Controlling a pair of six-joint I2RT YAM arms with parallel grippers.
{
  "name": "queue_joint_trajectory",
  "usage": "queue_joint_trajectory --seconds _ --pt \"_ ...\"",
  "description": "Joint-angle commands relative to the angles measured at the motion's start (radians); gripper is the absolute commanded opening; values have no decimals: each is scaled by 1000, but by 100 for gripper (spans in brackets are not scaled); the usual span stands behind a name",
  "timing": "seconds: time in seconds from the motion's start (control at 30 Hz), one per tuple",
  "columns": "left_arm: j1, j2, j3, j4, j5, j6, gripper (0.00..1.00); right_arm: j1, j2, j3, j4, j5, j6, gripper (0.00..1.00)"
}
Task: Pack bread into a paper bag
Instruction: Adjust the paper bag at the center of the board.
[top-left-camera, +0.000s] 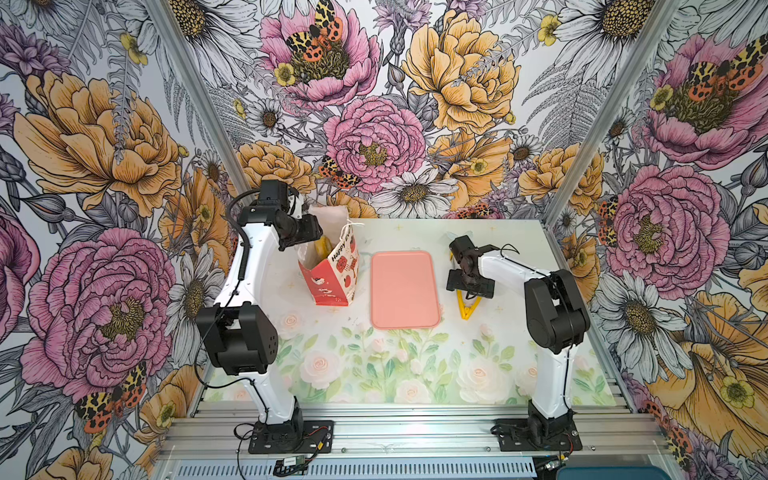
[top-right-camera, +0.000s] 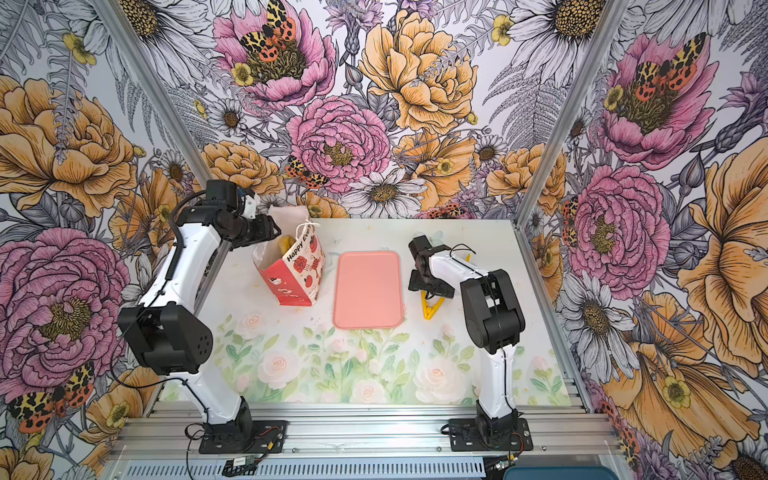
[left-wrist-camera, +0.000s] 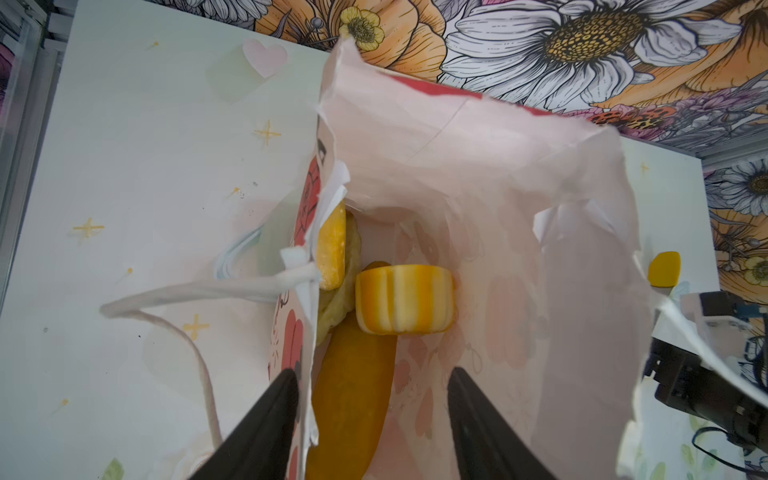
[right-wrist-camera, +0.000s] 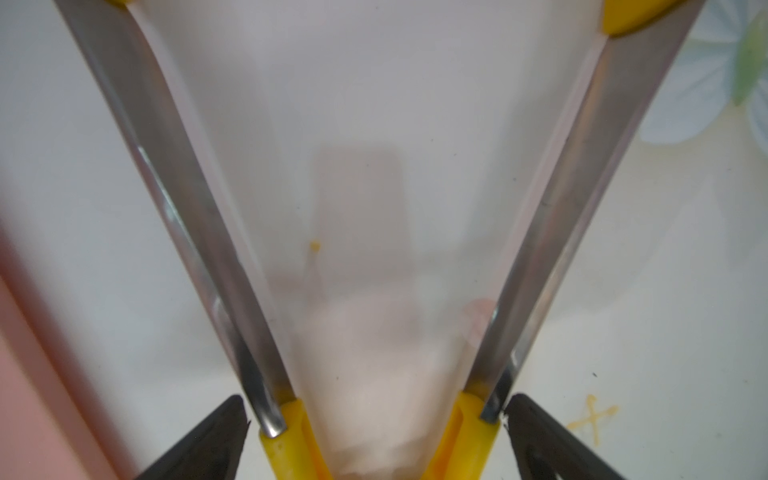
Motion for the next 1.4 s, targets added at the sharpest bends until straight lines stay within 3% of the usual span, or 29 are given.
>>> queue_joint_trajectory --seconds 0.0,0.23,0.33,0.5,0.57,0.63,0.8,1.03,1.37 --pt "-1 -87 14 35 18 25 61 -1 20 22 4 3 18 99" --pt "-1 -155 21 52 -1 15 62 3 -23 26 3 37 18 99" --pt "0 -205 -8 97 -65 -16 63 2 -45 46 -3 53 -4 99" --pt "1 -277 -83 160 -261 -96 68 1 -52 109 -23 66 -43 99" --pt "-3 -298 -125 182 -362 -134 87 2 -55 128 -20 85 -60 99" --pt "-14 -326 -188 222 -466 -161 96 4 -61 143 -21 116 -81 99" --pt "-46 -360 -326 279 -700 -226 99 7 -104 177 -9 204 -189 99" --pt "-27 -385 -470 333 -774 -263 99 -10 -148 230 -10 234 -302 99" --pt "76 -489 -452 329 -762 -207 99 -44 -134 230 -10 205 -327 99"
